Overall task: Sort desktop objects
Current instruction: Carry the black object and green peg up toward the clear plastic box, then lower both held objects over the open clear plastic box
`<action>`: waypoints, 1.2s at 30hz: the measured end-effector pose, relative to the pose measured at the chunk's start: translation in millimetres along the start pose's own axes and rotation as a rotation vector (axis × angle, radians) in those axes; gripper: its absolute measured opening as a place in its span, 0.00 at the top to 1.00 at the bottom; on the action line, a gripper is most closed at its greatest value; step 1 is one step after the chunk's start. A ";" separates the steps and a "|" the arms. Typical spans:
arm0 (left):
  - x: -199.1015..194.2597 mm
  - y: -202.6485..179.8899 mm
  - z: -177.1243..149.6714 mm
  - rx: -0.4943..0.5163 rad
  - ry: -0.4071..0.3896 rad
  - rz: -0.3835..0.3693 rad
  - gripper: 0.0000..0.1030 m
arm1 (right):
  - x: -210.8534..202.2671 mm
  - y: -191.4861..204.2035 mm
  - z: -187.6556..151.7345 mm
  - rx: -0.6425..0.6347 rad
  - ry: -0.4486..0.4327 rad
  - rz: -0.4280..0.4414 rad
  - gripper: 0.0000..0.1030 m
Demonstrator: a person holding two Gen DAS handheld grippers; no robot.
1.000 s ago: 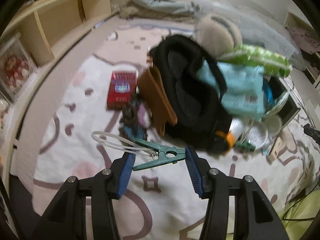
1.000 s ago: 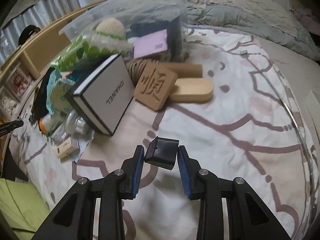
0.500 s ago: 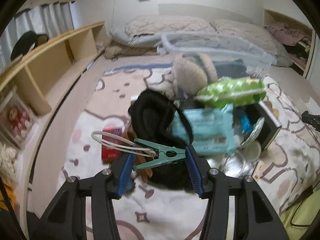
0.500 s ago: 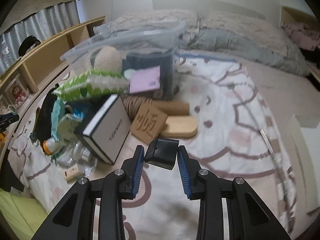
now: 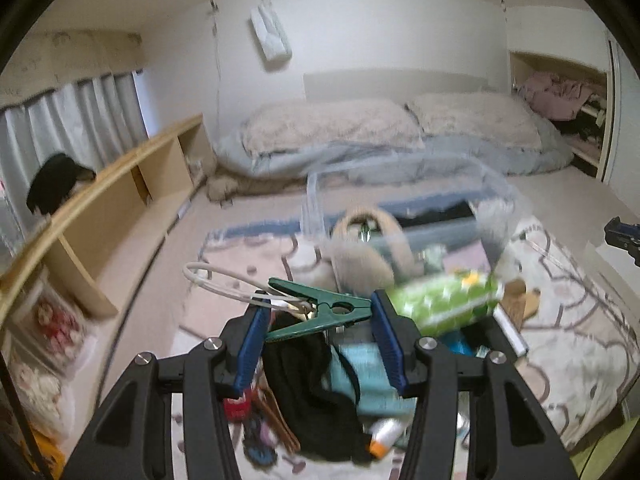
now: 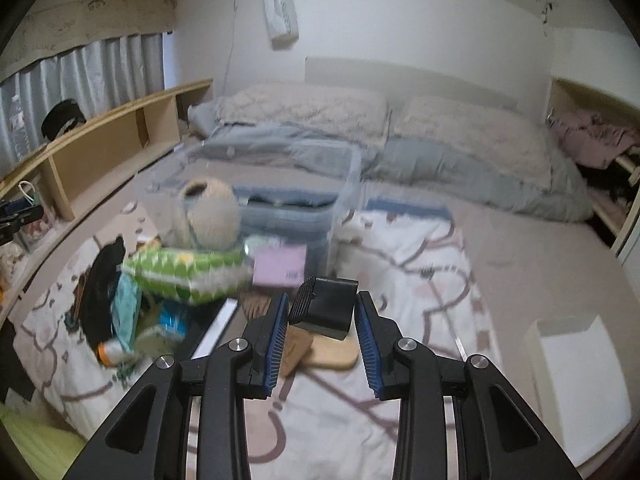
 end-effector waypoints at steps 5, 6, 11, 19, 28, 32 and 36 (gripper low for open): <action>-13.5 0.2 30.7 -0.030 -0.080 -0.005 0.50 | -14.0 -2.1 32.7 -0.012 -0.065 -0.027 0.67; -14.2 0.0 34.4 -0.034 -0.086 -0.004 0.50 | -14.8 -3.3 38.5 -0.009 -0.074 -0.035 0.67; -6.2 -9.8 57.2 -0.082 -0.122 -0.027 0.50 | -13.9 -8.6 60.8 0.038 -0.110 -0.044 0.67; 27.9 -39.8 90.2 -0.166 -0.150 -0.025 0.50 | 1.5 -11.4 88.8 0.149 -0.165 -0.095 0.67; 62.8 -90.2 104.1 -0.149 -0.171 -0.060 0.50 | 38.7 -7.5 86.1 0.208 -0.187 -0.105 0.67; 74.1 -106.7 105.1 -0.111 -0.190 -0.088 0.50 | 52.0 -2.2 92.4 0.187 -0.184 -0.088 0.67; 95.7 -126.7 115.9 -0.069 -0.187 -0.123 0.50 | 66.6 8.8 101.5 0.131 -0.189 -0.055 0.67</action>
Point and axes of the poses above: each gripper's, at about its wrist camera, not at the fingertips, and x roughly the way its jaws point, y to its left, z to its top, the point moved 1 cm from there along x, roughly the way its jaws point, and after that the axes turned 3 degrees about y, right-handed, at the moved point
